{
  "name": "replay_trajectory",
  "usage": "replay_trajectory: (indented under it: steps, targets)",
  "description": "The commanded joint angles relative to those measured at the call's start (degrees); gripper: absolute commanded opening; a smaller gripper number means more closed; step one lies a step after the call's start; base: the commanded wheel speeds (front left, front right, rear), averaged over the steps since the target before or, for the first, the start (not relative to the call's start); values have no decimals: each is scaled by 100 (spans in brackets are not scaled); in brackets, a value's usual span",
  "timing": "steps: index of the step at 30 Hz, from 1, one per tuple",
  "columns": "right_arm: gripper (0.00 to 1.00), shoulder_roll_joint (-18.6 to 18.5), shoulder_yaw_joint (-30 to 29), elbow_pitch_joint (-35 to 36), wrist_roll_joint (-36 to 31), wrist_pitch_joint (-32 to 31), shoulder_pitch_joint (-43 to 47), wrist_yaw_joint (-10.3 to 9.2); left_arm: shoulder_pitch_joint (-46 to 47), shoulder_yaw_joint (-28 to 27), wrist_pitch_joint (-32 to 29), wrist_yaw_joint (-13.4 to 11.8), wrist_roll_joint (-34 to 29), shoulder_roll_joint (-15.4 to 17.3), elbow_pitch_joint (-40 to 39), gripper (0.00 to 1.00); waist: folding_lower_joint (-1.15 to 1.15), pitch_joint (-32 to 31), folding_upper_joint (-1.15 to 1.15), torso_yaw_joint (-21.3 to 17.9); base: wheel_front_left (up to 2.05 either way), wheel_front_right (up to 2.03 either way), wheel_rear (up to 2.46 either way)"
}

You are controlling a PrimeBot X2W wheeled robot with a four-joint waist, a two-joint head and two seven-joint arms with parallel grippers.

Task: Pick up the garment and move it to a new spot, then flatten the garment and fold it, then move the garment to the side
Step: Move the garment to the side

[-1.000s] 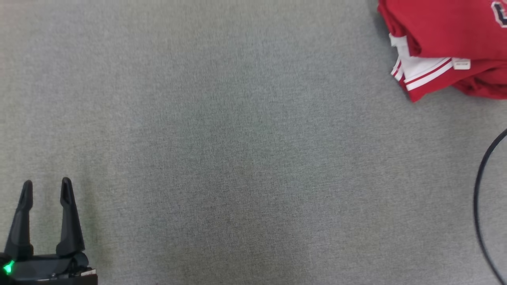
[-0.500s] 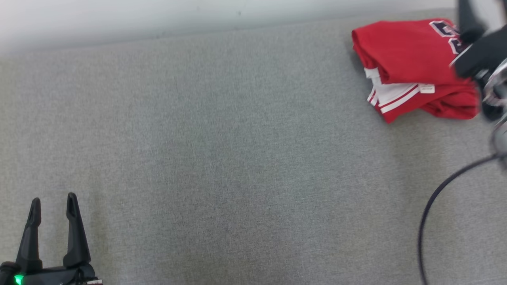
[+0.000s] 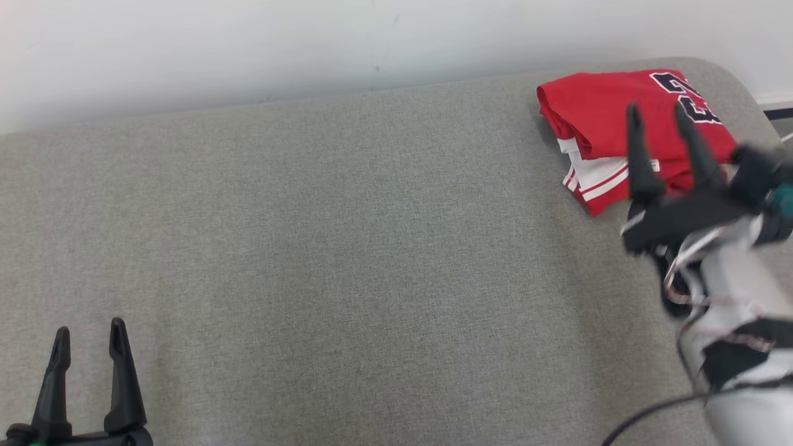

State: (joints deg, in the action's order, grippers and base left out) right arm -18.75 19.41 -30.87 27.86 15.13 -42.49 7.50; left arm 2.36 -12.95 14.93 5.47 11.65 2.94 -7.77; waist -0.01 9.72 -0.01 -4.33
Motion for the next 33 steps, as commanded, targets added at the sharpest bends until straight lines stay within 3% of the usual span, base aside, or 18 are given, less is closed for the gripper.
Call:
replay_trajectory:
  steps: [1,21,33]
  targets:
    - [100,64,-97,124,-142,8,228,-2,-91,-10,22,-5,35,1,3,100,1,-46,1,23,0,0,0]
    - [100,954,-454,1243,-1195,8,2555,-2,-419,354,22,-252,39,-1,396,100,1,-711,1,238,0,0,0]
    - [100,1173,-692,1475,-1527,8,3312,-2,-658,493,22,-509,-189,-1,641,100,1,-1051,1,319,0,0,0]
